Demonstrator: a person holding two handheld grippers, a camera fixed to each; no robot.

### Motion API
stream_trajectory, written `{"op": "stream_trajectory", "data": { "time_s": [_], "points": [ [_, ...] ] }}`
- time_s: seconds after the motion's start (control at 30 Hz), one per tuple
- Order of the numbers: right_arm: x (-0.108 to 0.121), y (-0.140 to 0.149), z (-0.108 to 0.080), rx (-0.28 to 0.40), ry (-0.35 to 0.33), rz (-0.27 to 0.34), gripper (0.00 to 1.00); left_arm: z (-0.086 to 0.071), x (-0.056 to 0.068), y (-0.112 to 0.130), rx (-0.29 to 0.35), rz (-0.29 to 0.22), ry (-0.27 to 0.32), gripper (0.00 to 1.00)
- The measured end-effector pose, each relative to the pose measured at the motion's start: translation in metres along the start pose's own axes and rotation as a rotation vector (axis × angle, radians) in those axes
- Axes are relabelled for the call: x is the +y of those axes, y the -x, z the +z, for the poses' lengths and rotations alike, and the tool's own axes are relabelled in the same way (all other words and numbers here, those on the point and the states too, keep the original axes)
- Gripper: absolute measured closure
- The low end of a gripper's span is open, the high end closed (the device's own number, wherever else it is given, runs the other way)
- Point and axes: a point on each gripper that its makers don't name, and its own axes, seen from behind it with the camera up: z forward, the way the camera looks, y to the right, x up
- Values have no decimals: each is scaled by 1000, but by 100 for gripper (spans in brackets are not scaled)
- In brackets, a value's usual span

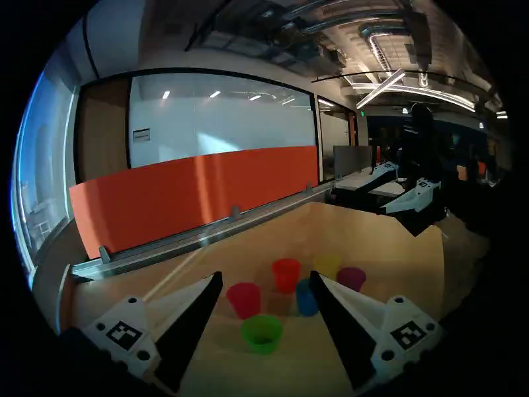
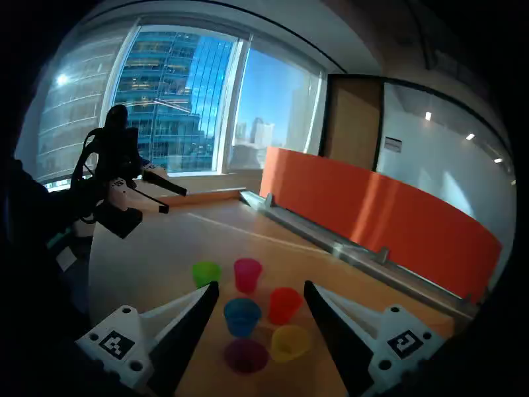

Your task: Pour water

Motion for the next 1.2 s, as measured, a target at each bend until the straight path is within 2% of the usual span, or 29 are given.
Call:
{"op": "stream_trajectory", "data": {
  "time_s": [0.3,0.97,1.2],
  "points": [
    [-2,18,17,-51,-40,11,0,14,-3,28,-53,-25,22,3],
    [-6,67,65,-177,-103,18,0,43,-5,92,-184,-31,58,3],
    [-10,85,79,-212,-117,21,0,50,-4,117,-236,-18,67,2]
  ]
}}
